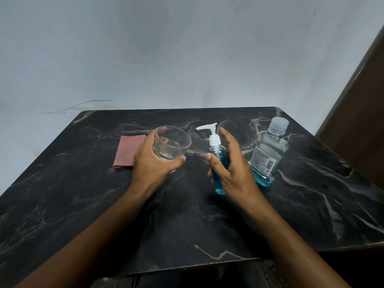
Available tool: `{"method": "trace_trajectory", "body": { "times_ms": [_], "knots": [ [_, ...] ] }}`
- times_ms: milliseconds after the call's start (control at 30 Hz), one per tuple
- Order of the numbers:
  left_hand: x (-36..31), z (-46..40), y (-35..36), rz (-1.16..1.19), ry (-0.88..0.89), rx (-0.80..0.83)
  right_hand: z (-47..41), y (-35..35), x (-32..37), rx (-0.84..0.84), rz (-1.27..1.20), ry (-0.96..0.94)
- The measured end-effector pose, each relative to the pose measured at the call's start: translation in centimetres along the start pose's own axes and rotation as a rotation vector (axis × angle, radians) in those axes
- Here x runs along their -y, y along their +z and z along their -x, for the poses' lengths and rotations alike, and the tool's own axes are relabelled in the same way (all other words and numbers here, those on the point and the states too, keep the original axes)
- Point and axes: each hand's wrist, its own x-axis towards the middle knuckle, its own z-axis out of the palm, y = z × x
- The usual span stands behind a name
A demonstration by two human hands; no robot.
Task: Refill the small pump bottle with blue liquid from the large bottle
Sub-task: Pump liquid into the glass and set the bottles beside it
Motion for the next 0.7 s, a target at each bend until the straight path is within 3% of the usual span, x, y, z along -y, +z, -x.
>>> {"method": "trace_trajectory", "body": {
  "times_ms": [233, 700],
  "knots": [
    [-0.9, 1.7, -0.9, 0.002, 0.078, 0.114, 0.0, 0.1, 0.8, 0.089, 0.104, -0.173],
    [-0.3, 2.5, -0.8, -0.007, 0.088, 0.192, -0.9, 0.0, 0.6, 0.091, 0.405, -0.265]
  ]
}}
